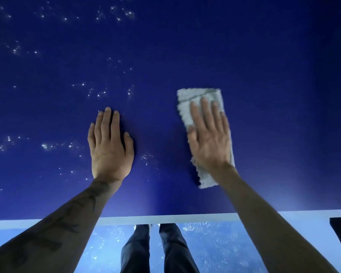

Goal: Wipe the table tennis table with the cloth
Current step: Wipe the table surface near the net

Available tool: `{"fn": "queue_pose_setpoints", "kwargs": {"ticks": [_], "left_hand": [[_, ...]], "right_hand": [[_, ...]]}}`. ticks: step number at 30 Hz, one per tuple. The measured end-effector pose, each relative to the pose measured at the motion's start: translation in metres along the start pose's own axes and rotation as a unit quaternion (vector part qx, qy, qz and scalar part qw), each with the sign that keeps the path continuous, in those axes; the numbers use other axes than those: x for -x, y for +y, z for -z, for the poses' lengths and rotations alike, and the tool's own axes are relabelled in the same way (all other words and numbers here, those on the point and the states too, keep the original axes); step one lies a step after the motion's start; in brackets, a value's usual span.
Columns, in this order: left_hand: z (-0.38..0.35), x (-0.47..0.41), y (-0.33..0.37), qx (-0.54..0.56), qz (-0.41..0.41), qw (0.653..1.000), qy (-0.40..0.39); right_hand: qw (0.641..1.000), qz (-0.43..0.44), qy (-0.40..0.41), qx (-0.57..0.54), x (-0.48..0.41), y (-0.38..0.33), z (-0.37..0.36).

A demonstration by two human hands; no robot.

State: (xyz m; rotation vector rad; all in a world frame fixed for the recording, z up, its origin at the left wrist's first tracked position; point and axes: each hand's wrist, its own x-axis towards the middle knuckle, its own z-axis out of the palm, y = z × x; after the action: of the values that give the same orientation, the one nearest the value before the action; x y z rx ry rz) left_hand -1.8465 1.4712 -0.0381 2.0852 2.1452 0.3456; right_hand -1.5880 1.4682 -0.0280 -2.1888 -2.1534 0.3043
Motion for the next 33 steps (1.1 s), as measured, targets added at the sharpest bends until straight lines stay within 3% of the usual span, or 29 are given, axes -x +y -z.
{"fn": "queue_pose_setpoints", "kwargs": {"ticks": [4,8,11,15,19,23,26,30,33], "left_hand": [[0.000,0.000,-0.001,0.001,0.001,1.000,-0.006],[-0.001,0.001,-0.003,0.002,-0.008,1.000,-0.012],[-0.001,0.000,-0.003,0.005,-0.010,1.000,-0.011],[0.000,0.000,-0.003,0.005,-0.010,1.000,-0.007],[-0.001,0.001,-0.004,0.002,-0.016,1.000,-0.001],[-0.002,0.001,-0.004,0.004,-0.016,1.000,0.007],[-0.001,0.001,-0.003,0.009,-0.019,1.000,0.007],[0.000,0.002,-0.005,0.005,-0.022,1.000,0.004],[0.001,0.003,-0.004,0.009,-0.022,1.000,0.002]], "right_hand": [[0.997,-0.071,0.014,-0.022,-0.027,-0.034,0.000],[0.998,0.045,-0.003,-0.034,0.005,-0.087,-0.016],[0.993,0.110,-0.013,-0.040,0.038,-0.066,-0.016],[1.000,-0.024,-0.003,-0.005,0.030,-0.007,-0.002],[0.992,-0.117,0.022,-0.032,-0.004,-0.030,-0.001],[1.000,0.011,0.005,-0.025,0.017,-0.088,-0.018],[0.995,0.097,-0.014,-0.025,0.052,-0.070,-0.018],[0.999,-0.036,-0.003,-0.013,0.058,-0.010,-0.004],[0.990,-0.138,0.011,-0.020,0.031,-0.019,0.001]]}}
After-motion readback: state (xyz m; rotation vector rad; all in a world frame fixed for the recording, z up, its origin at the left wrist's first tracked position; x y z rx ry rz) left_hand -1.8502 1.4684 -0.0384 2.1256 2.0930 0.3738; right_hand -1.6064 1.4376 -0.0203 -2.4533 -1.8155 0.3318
